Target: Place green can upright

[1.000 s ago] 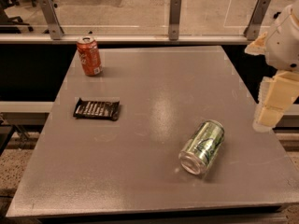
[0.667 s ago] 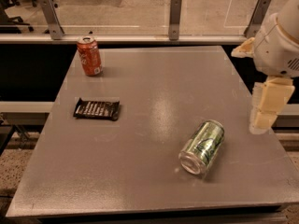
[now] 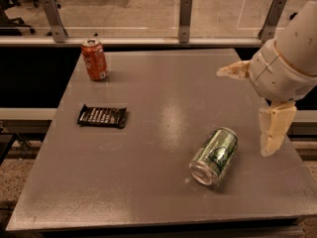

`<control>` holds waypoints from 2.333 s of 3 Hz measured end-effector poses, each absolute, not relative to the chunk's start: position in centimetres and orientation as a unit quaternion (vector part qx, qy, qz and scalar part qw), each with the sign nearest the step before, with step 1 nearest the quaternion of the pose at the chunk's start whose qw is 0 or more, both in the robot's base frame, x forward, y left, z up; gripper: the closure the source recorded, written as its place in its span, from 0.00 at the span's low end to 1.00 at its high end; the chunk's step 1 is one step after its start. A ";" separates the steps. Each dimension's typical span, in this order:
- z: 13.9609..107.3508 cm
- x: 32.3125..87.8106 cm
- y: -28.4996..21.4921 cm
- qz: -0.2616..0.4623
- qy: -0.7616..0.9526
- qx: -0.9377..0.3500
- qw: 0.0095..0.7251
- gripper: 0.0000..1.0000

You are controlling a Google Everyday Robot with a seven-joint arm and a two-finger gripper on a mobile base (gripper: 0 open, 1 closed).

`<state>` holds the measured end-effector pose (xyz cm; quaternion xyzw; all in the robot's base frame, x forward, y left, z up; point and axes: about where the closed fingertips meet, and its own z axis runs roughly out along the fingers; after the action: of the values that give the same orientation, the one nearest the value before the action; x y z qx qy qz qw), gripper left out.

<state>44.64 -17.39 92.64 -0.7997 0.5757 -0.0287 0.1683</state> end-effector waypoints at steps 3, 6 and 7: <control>88.5 43.3 -14.7 0.006 0.345 -0.933 0.105 0.00; 85.3 42.1 -15.1 0.001 0.290 -0.956 0.037 0.12; 84.6 42.4 -14.7 0.001 0.308 -0.951 0.026 0.36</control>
Offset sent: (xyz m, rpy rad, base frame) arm -0.0117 0.0258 -0.0430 -0.1076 0.0702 0.5919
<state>42.43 -14.73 84.59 -0.9511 0.3079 0.0009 0.0257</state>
